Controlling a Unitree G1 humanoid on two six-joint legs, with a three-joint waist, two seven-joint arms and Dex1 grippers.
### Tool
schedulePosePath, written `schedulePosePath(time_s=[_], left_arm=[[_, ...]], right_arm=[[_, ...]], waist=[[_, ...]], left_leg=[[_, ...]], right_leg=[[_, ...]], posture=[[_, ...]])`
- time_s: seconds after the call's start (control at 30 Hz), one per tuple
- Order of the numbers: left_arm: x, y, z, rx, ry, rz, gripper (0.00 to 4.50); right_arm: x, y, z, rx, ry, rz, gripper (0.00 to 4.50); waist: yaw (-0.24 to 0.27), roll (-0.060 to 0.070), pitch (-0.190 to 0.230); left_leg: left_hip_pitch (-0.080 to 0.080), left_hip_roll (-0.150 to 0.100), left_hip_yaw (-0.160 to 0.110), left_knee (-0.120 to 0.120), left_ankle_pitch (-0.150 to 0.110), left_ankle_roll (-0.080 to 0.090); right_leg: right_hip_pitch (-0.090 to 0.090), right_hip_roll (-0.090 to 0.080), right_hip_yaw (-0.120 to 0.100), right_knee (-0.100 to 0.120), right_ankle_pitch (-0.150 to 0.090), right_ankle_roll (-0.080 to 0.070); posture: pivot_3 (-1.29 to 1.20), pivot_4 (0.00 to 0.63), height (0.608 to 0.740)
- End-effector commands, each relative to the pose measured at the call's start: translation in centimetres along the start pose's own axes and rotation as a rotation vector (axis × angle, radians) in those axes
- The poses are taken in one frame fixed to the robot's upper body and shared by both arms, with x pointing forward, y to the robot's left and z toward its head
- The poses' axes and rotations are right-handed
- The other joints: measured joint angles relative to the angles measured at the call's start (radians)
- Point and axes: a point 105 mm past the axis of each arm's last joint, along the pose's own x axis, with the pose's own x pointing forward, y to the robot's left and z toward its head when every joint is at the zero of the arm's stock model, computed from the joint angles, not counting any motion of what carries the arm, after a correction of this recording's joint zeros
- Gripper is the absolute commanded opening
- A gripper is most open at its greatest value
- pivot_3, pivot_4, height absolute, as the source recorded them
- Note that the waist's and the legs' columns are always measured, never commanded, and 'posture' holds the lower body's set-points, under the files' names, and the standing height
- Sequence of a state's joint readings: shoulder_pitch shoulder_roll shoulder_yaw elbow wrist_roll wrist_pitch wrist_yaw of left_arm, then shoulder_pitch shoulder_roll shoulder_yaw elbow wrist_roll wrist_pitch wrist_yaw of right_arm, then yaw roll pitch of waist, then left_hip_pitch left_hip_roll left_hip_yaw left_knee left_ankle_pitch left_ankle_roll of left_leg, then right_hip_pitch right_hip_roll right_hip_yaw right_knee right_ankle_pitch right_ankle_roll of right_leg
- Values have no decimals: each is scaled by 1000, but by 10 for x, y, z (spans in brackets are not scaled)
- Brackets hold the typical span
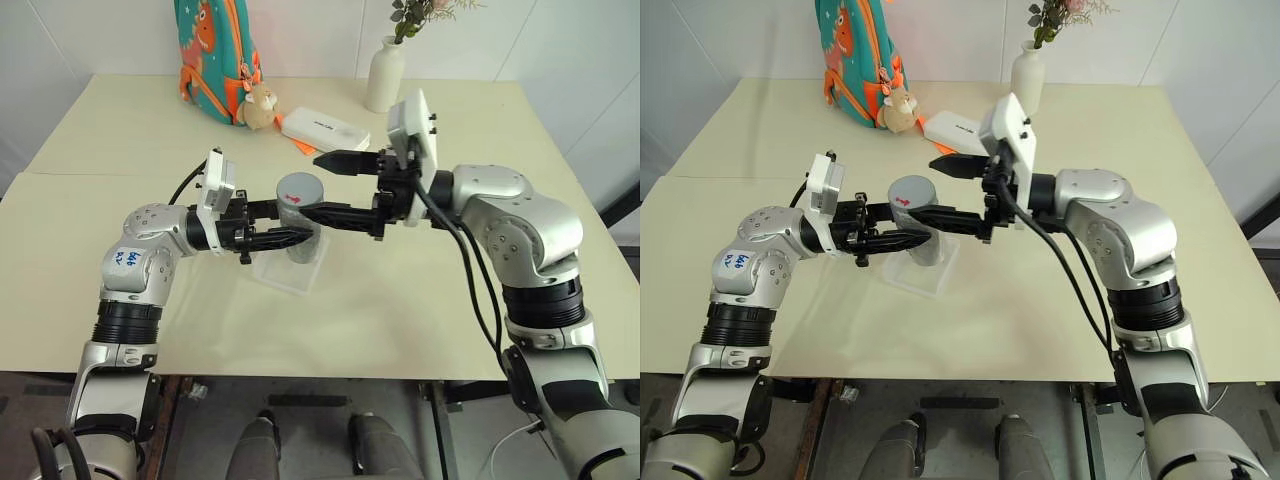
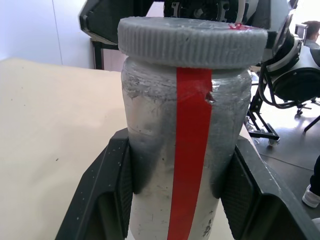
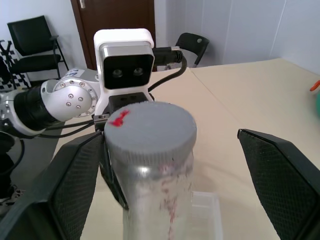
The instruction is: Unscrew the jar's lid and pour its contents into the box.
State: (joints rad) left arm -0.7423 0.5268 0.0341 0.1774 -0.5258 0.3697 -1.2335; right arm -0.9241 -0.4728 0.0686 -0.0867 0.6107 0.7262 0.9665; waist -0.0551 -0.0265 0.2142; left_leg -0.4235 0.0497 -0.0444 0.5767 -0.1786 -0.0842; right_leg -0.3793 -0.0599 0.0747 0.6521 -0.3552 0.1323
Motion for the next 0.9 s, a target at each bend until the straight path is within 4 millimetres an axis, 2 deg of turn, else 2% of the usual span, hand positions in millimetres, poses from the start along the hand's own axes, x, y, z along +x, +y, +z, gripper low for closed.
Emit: schedulePosePath(time_s=[0.03, 0.17, 0.37, 0.47, 0.63, 0.9], left_arm=[[0, 2, 15, 60, -36, -2, 1959], [0, 2, 16, 62, -39, -1, 1959], [-1, 2, 15, 60, -39, 2, 1959], [-1, 1, 14, 55, -37, -3, 1959], [2, -3, 16, 61, -66, -31, 1959], [6, -11, 16, 49, -103, -65, 1959]], right_arm=[[-12, -6, 7, 1, -33, -20, 4475], [-20, -13, 3, 15, -30, -49, 4475], [-15, 8, 22, 15, -112, 62, 4475], [-3, 20, 29, -3, -132, 113, 4475], [20, 27, 29, -22, -132, 126, 4475], [38, 17, 25, -49, -111, 64, 4475]], waist=[[0, 0, 0], [3, 0, 0], [1, 0, 0], [1, 0, 0], [1, 0, 0], [2, 0, 0]], left_leg=[[0, 0, 0, 0, 0, 0], [0, 0, 0, 0, 0, 0], [0, 0, 0, 0, 0, 0], [0, 0, 0, 0, 0, 0], [0, 0, 0, 0, 0, 0], [0, 0, 0, 0, 0, 0]], right_leg=[[0, 0, 0, 0, 0, 0], [0, 0, 0, 0, 0, 0], [0, 0, 0, 0, 0, 0], [0, 0, 0, 0, 0, 0], [0, 0, 0, 1, 0, 0], [0, 0, 0, 0, 0, 0]], posture=[[0, 150, 740], [0, 150, 740], [0, 150, 740], [0, 150, 740], [0, 150, 740], [0, 150, 740]])
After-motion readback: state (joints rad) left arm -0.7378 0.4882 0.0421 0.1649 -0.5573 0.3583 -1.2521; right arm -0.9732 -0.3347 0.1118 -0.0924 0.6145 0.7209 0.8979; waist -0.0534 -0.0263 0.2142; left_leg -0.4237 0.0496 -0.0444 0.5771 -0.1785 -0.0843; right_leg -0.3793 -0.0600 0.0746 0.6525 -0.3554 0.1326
